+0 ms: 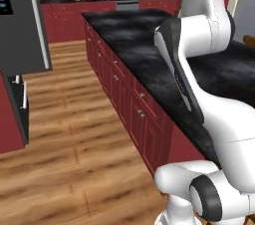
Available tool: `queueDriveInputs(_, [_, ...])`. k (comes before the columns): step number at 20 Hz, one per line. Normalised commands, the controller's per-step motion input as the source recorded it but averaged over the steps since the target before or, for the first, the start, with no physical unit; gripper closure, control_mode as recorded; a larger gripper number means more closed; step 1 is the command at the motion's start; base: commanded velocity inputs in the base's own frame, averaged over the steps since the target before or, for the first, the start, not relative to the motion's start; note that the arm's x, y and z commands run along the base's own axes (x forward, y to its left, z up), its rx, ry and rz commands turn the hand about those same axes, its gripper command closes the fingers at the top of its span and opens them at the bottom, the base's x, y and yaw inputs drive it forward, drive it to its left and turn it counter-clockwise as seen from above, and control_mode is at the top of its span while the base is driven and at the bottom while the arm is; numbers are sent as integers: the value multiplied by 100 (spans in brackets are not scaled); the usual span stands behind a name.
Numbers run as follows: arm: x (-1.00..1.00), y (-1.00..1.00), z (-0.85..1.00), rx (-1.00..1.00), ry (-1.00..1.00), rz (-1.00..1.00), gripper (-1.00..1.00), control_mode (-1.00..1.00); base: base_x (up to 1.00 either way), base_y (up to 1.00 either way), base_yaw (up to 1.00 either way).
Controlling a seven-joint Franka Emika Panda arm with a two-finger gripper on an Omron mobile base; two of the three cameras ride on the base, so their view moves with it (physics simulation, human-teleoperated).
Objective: There is a bowl on the dining counter. Grab a lemon wedge from the fridge and place it in the bowl. Then get the liquor bottle and glass cup from the cabinet and place them next to the bowl.
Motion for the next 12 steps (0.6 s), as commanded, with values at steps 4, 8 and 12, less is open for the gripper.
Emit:
queueDriveInputs(4, [0,0,0,0,0,0,100,100,-100,-26,-9])
queueDriveInputs(8, [0,0,0,0,0,0,100,100,-100,-28,-9])
queueDriveInputs(12, [0,0,0,0,0,0,100,100,-100,-37,-8])
